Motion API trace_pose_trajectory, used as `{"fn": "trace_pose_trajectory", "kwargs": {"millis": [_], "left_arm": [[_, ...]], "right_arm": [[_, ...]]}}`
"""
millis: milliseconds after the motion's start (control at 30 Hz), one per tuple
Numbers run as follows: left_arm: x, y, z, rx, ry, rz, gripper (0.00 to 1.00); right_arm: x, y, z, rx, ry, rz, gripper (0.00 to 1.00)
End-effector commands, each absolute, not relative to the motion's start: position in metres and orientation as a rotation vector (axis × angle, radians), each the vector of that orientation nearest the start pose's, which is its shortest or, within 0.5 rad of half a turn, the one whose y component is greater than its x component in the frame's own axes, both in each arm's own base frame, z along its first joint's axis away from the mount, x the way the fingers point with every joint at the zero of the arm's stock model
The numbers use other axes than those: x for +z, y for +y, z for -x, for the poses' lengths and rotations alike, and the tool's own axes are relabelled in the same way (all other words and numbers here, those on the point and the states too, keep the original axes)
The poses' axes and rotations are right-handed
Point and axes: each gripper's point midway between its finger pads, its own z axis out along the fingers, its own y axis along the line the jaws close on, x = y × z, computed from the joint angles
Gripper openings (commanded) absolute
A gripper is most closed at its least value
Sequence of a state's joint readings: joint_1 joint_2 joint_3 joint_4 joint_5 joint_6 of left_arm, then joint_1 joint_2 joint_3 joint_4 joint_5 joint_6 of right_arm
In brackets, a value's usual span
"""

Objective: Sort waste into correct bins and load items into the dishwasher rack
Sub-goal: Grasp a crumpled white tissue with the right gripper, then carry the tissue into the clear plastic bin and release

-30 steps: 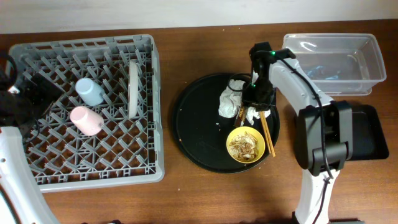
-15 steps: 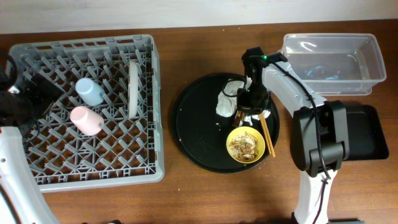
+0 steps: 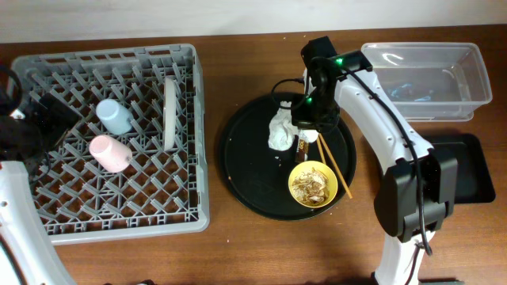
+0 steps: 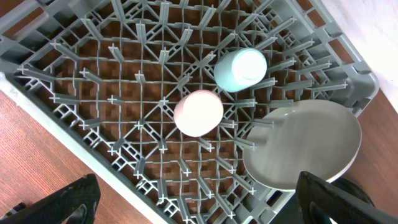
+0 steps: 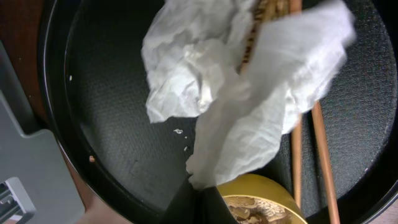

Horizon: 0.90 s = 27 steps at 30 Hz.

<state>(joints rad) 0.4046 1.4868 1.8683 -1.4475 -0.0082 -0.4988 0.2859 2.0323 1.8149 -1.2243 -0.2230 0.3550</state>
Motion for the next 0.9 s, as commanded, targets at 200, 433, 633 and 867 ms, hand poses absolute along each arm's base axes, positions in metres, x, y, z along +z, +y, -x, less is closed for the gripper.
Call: {"fn": "trace_pose_trajectory", "kwargs": {"millis": [200,433,633,867], "left_arm": [[0.310,0.130,-0.295,-0.014,2.357,1.166,0.99],[0.310,0.130,-0.295,-0.014,2.357,1.166,0.99],[0.310,0.130,-0.295,-0.014,2.358,1.166,0.99],[0.310,0.130,-0.295,-0.014,2.357,1.166,0.99]], "right_arm": [[0.166,0.171,-0.409,0.510,2.936,0.042,0.04],[0.254,0.120,-0.447,0.456,2.713,-0.083,0.04],[0.266,0.002,-0.468,0.250,2.604,-0.482,0.04],[0.261,-0.073,-0.496,0.196,2.467,-0.679,0.04]]}}
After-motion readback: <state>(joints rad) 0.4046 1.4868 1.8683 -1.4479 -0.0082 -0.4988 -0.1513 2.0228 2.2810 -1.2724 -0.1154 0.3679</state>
